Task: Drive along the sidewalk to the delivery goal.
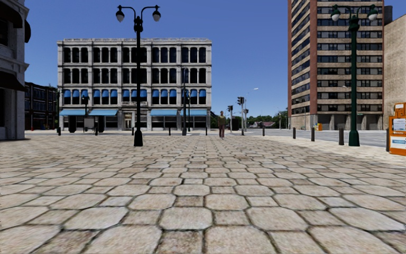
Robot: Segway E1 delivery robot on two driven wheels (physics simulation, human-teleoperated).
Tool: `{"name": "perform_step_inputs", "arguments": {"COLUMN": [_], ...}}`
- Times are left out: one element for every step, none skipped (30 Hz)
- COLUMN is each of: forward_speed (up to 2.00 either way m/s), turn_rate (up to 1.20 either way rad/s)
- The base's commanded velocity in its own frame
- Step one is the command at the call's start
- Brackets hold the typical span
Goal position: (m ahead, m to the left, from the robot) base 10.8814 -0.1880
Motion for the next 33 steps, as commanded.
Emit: {"name": "perform_step_inputs", "arguments": {"forward_speed": [2.0, 2.0, 2.0, 2.0, 2.0, 2.0, 2.0, 2.0, 2.0, 2.0, 2.0, 2.0, 2.0, 2.0, 2.0, 2.0, 2.0, 2.0, 2.0, 2.0, 2.0, 2.0, 2.0, 2.0, 2.0, 2.0, 2.0, 2.0, 2.0, 2.0, 2.0, 2.0, 2.0], "turn_rate": [0.0, 0.0, 0.0, 0.0, 0.0, 0.0, 0.0, 0.0, 0.0, 0.0, 0.0, 0.0, 0.0, 0.0, 0.0, 0.0, 0.0, 0.0, 0.0, 0.0, 0.0, 0.0, 0.0, 0.0, 0.0, 0.0, 0.0, 0.0, 0.0, 0.0, 0.0, 0.0, 0.0]}}
